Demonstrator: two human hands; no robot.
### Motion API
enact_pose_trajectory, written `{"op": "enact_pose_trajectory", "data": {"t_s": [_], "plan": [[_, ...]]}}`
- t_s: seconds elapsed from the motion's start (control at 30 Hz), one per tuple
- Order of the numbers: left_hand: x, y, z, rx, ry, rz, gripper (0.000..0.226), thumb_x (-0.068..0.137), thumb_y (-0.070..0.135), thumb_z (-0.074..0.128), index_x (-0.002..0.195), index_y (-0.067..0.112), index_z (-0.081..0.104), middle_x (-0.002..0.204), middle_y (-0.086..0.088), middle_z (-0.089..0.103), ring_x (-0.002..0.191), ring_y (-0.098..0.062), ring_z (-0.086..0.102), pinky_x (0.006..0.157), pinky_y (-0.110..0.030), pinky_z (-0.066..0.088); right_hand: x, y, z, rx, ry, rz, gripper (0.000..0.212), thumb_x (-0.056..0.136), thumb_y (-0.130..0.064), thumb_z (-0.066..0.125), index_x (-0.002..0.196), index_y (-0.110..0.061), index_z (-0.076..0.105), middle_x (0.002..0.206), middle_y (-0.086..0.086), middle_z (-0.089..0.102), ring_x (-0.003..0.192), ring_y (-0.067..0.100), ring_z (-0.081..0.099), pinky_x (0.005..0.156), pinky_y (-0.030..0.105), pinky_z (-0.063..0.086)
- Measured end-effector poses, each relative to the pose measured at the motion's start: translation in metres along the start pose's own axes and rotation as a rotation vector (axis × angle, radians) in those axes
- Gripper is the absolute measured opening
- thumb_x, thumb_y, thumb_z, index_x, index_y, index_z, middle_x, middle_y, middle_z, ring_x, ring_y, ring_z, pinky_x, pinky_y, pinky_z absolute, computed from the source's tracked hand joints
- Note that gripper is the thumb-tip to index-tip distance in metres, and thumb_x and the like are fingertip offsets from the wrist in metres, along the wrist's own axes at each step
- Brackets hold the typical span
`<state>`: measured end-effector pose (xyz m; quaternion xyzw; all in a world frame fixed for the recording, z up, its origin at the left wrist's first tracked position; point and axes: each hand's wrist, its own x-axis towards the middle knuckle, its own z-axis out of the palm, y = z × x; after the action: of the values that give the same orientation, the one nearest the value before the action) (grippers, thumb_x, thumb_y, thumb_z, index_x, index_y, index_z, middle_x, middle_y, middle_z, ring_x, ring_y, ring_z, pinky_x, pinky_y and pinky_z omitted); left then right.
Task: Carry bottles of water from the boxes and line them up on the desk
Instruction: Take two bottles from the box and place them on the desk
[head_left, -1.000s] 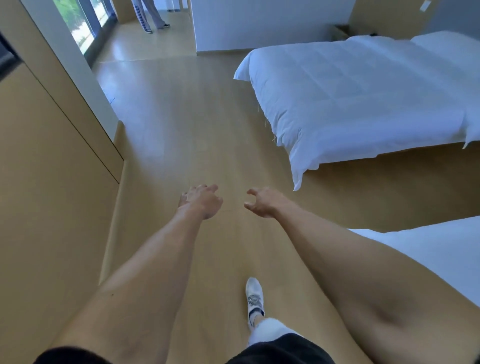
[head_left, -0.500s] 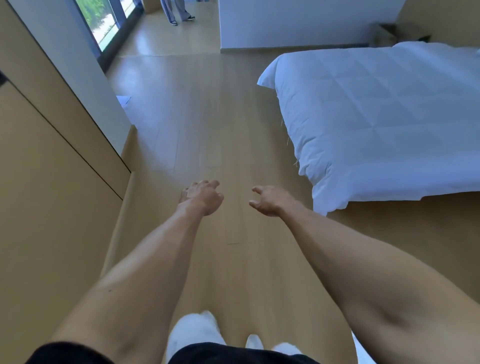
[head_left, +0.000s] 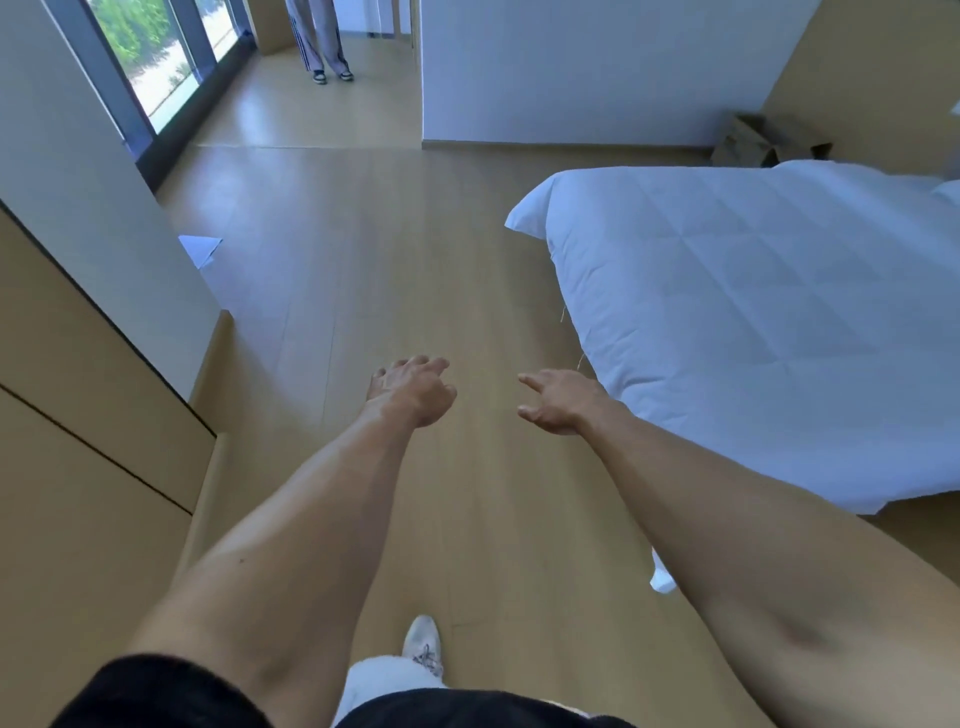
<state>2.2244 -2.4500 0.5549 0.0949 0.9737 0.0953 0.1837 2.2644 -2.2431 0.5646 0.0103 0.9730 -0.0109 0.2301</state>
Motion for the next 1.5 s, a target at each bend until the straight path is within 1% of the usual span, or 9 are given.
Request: {"op": "enact_pose_trajectory", "data": {"t_s": [0.17, 0.33, 0.6, 0.77, 0.93, 1.03, 1.27, 1.5], "plan": [[0.084, -0.015, -0.052, 0.035, 0.0, 0.043, 0.053, 0.102, 0.042, 0.038, 0.154, 0.032, 0.033, 0.162, 0.003, 0.031, 0.148, -0.025, 0.029, 0.118, -0.045, 0.024, 0.077, -0.01, -0.051, 0.013, 0.014, 0.015, 0.062, 0.1, -0.053, 0.039, 0.156, -0.035, 0.021, 0.164, -0.005, 0.02, 0.149, 0.022, 0.022, 0.118, 0.047, 0.026], [0.162, -0.022, -0.084, 0.072, -0.009, 0.058, 0.054, 0.103, 0.042, 0.037, 0.155, 0.033, 0.032, 0.162, 0.003, 0.032, 0.148, -0.026, 0.029, 0.12, -0.045, 0.023, 0.15, -0.007, -0.086, 0.023, 0.017, 0.03, 0.06, 0.1, -0.052, 0.039, 0.156, -0.035, 0.022, 0.163, -0.004, 0.023, 0.148, 0.023, 0.025, 0.117, 0.045, 0.028], [0.305, -0.02, -0.126, 0.105, -0.014, 0.029, 0.054, 0.103, 0.04, 0.037, 0.155, 0.032, 0.032, 0.161, 0.001, 0.032, 0.147, -0.028, 0.03, 0.119, -0.045, 0.024, 0.295, 0.018, -0.137, 0.06, 0.017, 0.007, 0.06, 0.1, -0.052, 0.039, 0.156, -0.035, 0.022, 0.161, -0.003, 0.027, 0.146, 0.024, 0.028, 0.115, 0.045, 0.028], [0.404, -0.008, -0.164, 0.107, -0.022, -0.003, 0.053, 0.103, 0.04, 0.035, 0.156, 0.033, 0.031, 0.162, 0.002, 0.032, 0.147, -0.026, 0.03, 0.119, -0.043, 0.023, 0.397, 0.038, -0.188, 0.089, 0.007, -0.015, 0.06, 0.1, -0.052, 0.039, 0.155, -0.036, 0.023, 0.16, -0.004, 0.029, 0.145, 0.025, 0.029, 0.114, 0.046, 0.032], [0.489, 0.003, -0.197, 0.085, -0.023, -0.012, 0.054, 0.103, 0.041, 0.035, 0.156, 0.033, 0.03, 0.161, 0.002, 0.033, 0.146, -0.027, 0.031, 0.118, -0.043, 0.024, 0.48, 0.054, -0.236, 0.074, -0.014, -0.032, 0.06, 0.1, -0.052, 0.039, 0.155, -0.036, 0.023, 0.16, -0.003, 0.029, 0.145, 0.026, 0.029, 0.114, 0.046, 0.032], [0.529, 0.001, -0.208, 0.082, -0.012, -0.027, 0.053, 0.103, 0.042, 0.036, 0.155, 0.033, 0.032, 0.16, 0.002, 0.034, 0.146, -0.027, 0.032, 0.118, -0.042, 0.024, 0.52, 0.059, -0.253, 0.06, -0.026, -0.042, 0.06, 0.1, -0.052, 0.039, 0.155, -0.036, 0.023, 0.16, -0.003, 0.028, 0.146, 0.025, 0.028, 0.114, 0.046, 0.031], [0.638, -0.021, -0.238, 0.043, -0.027, -0.033, 0.054, 0.103, 0.041, 0.037, 0.155, 0.032, 0.032, 0.161, 0.001, 0.034, 0.145, -0.027, 0.033, 0.118, -0.043, 0.025, 0.626, 0.06, -0.294, 0.061, -0.044, -0.032, 0.06, 0.099, -0.053, 0.04, 0.155, -0.037, 0.025, 0.159, -0.003, 0.03, 0.145, 0.026, 0.029, 0.114, 0.046, 0.03], [0.786, -0.066, -0.286, 0.007, -0.019, 0.003, 0.054, 0.102, 0.04, 0.037, 0.155, 0.033, 0.032, 0.161, 0.002, 0.034, 0.146, -0.028, 0.032, 0.117, -0.043, 0.025, 0.761, 0.035, -0.355, 0.026, -0.043, 0.007, 0.06, 0.1, -0.052, 0.039, 0.155, -0.035, 0.023, 0.16, -0.001, 0.03, 0.145, 0.027, 0.029, 0.115, 0.046, 0.03]]}}
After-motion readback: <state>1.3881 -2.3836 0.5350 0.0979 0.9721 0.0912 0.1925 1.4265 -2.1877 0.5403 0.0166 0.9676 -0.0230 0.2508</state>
